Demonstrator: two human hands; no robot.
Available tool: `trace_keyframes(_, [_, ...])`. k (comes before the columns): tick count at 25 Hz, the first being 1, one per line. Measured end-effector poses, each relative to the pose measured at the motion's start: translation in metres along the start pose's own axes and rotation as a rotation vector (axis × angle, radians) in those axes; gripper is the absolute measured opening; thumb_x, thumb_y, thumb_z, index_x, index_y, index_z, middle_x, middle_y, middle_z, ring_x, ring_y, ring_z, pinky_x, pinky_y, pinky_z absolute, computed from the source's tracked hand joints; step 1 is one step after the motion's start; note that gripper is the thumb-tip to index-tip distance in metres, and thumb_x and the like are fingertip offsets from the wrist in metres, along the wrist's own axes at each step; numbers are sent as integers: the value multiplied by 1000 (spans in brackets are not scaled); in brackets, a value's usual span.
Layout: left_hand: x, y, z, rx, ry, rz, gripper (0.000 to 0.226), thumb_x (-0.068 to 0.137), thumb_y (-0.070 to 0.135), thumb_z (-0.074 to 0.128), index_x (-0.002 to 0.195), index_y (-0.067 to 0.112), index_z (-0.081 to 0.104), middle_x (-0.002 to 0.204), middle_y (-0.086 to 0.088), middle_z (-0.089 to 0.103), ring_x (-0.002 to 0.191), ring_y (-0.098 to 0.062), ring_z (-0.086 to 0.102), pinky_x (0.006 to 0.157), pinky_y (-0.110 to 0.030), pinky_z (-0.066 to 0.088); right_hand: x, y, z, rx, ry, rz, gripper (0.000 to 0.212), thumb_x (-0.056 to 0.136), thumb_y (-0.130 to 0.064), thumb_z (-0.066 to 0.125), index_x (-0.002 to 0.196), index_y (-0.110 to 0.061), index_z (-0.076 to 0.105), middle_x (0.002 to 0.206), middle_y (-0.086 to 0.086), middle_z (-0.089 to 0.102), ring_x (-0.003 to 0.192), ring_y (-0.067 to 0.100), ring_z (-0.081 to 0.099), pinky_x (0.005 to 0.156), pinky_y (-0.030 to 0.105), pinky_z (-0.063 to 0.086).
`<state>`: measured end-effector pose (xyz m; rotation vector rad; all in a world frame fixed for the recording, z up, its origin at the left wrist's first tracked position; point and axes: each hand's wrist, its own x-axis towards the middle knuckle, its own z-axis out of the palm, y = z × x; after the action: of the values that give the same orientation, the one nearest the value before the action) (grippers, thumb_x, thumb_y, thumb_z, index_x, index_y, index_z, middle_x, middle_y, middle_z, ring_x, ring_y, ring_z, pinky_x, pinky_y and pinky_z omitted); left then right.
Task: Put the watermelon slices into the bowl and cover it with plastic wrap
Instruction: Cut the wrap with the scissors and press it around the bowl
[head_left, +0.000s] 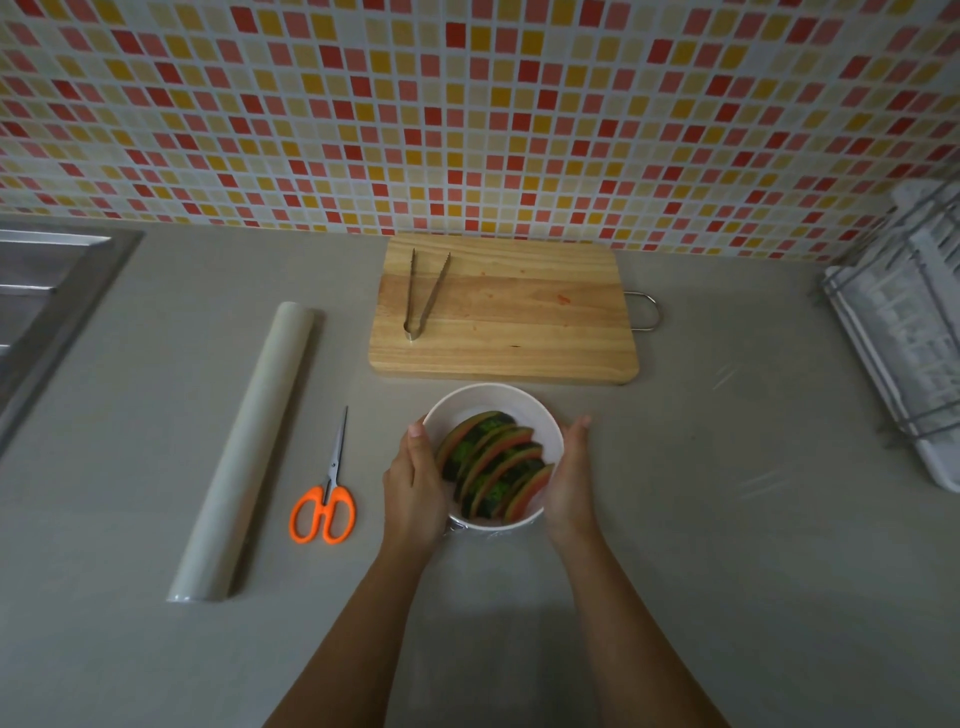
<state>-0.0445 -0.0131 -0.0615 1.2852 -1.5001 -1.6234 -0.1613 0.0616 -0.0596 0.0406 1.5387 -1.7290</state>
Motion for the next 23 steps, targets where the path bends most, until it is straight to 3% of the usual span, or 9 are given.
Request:
trace_keyframes(3, [1,-4,-2,-9,-17,0,45,94,56,24,109,36,62,100,-3,69,97,-17,66,81,-36,57,1,-8,-2,-103,7,77,79,85,-71,12,97,-16,68,99,15,71,94,25,67,92,41,50])
trace_keyframes(7, [-1,-8,-7,26,59,43,36,103,39,28,107,30,63,96,3,68,91,-2,65,70,-12,51,1,-12,3,-251,36,-16,79,82,-74,16,84,-17,70,90,13,74,85,23,71,91,42,52])
trace_keyframes(9, [-2,-8,-8,21,34,38,34,104,37,29,109,34,62,95,15,67,88,8,64,66,-3,48,-1,-14,4,-285,57,13,83,70,-82,18,82,-19,71,90,13,74,86,24,70,94,45,51])
trace_keyframes(11, [-3,-8,-9,27,26,51,32,105,35,29,109,38,61,97,16,66,87,15,61,68,1,46,-2,-18,7,-302,41,58,89,58,-88,19,78,-21,73,89,13,74,87,26,70,96,47,49])
trace_keyframes(14, [-2,-10,-9,16,42,69,34,105,33,28,113,31,61,102,4,67,95,1,62,78,-12,45,-4,-22,10,-352,2,76,95,55,-92,16,78,-21,75,87,12,75,87,26,71,97,47,48])
trace_keyframes(17, [-2,-10,-7,-38,42,49,40,105,34,28,117,19,63,104,-3,67,100,-14,62,84,-24,47,-8,-26,17,-447,83,96,107,47,-97,7,83,-21,73,89,11,74,88,25,69,96,45,48])
trace_keyframes(21, [-4,-6,-7,-73,52,27,38,105,34,27,102,30,64,96,2,68,93,-11,63,77,-18,50,-12,-32,28,-502,190,139,107,52,-93,4,96,-20,68,99,10,70,95,27,65,97,46,47])
trace_keyframes(23, [-4,-7,-7,-81,56,28,38,105,34,27,104,25,64,97,-1,67,95,-14,63,81,-23,50,-12,-31,30,-521,216,167,101,63,-89,6,101,-16,66,99,10,69,95,27,63,95,44,47])
